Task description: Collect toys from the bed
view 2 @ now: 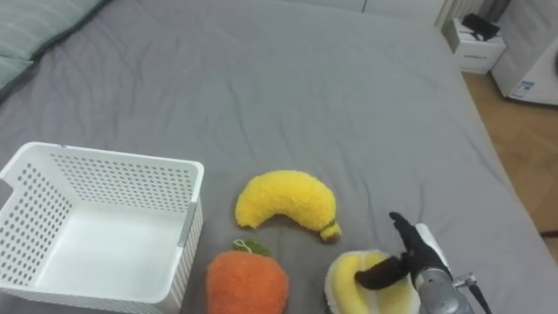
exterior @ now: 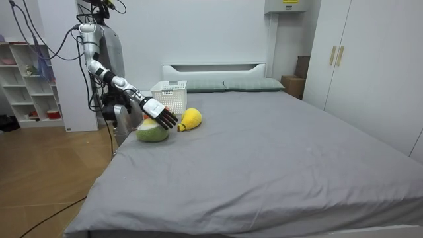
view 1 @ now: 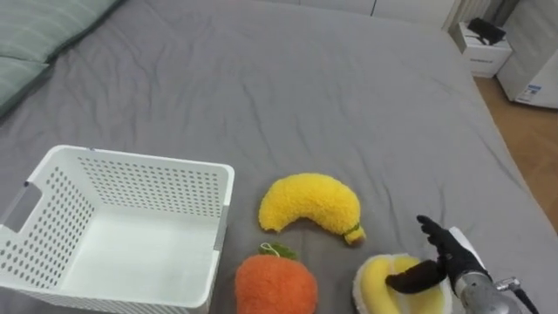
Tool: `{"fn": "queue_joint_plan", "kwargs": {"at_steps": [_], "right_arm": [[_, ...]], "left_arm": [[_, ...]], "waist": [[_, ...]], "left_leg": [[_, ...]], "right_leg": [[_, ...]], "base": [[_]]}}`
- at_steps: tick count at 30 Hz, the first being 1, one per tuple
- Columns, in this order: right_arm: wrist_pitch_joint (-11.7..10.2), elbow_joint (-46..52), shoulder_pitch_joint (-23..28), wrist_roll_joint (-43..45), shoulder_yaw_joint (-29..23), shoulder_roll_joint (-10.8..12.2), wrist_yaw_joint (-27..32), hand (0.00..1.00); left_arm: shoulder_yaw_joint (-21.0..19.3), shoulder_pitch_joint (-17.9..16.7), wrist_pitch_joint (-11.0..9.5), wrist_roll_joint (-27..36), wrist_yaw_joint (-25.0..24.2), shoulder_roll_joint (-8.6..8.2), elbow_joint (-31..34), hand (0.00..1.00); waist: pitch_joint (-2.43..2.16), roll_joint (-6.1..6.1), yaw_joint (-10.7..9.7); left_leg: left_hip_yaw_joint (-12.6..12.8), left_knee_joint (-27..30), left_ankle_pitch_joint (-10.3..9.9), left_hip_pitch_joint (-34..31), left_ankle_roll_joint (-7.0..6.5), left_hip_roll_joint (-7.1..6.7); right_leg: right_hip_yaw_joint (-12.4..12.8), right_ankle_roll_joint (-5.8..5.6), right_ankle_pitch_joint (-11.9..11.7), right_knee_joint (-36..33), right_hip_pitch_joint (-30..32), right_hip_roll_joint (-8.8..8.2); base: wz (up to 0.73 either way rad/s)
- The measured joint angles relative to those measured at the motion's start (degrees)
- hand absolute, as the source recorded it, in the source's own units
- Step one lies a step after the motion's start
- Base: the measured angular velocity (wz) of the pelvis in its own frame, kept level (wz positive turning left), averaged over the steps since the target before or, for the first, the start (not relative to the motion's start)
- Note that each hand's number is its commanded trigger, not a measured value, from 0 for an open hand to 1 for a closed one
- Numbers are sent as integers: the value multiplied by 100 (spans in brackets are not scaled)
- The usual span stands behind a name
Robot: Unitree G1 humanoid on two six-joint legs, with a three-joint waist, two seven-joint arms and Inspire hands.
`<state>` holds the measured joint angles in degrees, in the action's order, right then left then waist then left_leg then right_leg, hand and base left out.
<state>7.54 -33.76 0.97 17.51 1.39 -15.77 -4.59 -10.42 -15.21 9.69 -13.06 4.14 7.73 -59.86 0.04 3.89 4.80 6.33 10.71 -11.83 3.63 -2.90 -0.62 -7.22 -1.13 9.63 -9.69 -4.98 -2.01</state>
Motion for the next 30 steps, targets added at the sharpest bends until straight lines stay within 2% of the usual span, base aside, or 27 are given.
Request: {"fn": "queue_joint_plan", "kwargs": {"at_steps": [3,5,7,11,15,18,22,23,24,25,26,30], "right_arm": [[3,-252,-138,109,93,7,-153,0],[3,-518,-234,135,173,29,-191,0],[9,-711,-259,326,173,141,-246,0],[4,-976,-259,328,172,243,-263,0],[-1,-1064,-259,348,140,254,-263,0],[-1,-1068,-259,424,127,254,-268,0],[7,-1111,-273,563,122,251,-407,0],[13,-1181,-288,577,123,251,-437,36],[9,-1301,-324,578,123,252,-437,58],[10,-1354,-335,578,123,252,-436,91],[6,-1493,-367,577,124,252,-433,100],[4,-1905,-483,573,123,252,-433,100]], "left_arm": [[81,70,-5,3,1,15,10,0],[149,161,-2,-5,2,47,7,0],[182,216,-1,-5,2,67,7,0],[219,281,-2,-5,2,71,10,0],[195,288,-2,-22,1,69,10,0],[141,291,-2,-22,-12,68,13,0],[58,226,37,-22,-69,74,29,0],[57,218,87,-20,-70,75,34,0],[57,220,142,-22,-69,74,33,0],[57,220,160,-22,-69,76,33,0],[59,220,179,-23,-69,77,25,0],[65,216,218,-12,-71,80,1,0]], "waist": [[7,77,1],[29,109,3],[36,149,18],[33,108,5],[-3,36,7],[4,5,7],[-12,28,13],[-19,44,14],[-19,68,13],[-19,81,14],[-19,101,16],[-6,144,19]], "left_leg": [[-34,-18,0,3,-1,-5],[-56,2,-3,1,-2,-6],[-80,43,-13,-37,-11,-7],[-100,105,-38,-81,-25,-17],[-98,101,-39,-73,-28,-21],[-95,94,-39,-32,-27,-20],[-96,95,-38,-28,-28,-20],[-98,98,-39,-27,-27,-20],[-100,102,-39,-27,-27,-20],[-102,104,-39,-28,-27,-21],[-105,109,-39,-27,-27,-21],[-126,118,-39,-15,-28,-21]], "right_leg": [[-48,0,0,4,-37,-3],[-85,0,0,8,-60,1],[-105,0,0,1,-51,2],[-142,-2,-2,-1,-50,3],[-159,-3,-2,0,-52,3],[-159,-3,-2,0,-82,4],[-164,-3,-2,0,-94,2],[-167,-4,-2,2,-98,2],[-175,-4,-2,3,-103,2],[-180,-4,-2,3,-104,2],[-184,-4,-2,2,-107,3],[-200,-3,-2,-2,-134,3]], "base": [[6],[8],[5],[2],[0],[0],[0],[0],[0],[0],[0],[1]]}}
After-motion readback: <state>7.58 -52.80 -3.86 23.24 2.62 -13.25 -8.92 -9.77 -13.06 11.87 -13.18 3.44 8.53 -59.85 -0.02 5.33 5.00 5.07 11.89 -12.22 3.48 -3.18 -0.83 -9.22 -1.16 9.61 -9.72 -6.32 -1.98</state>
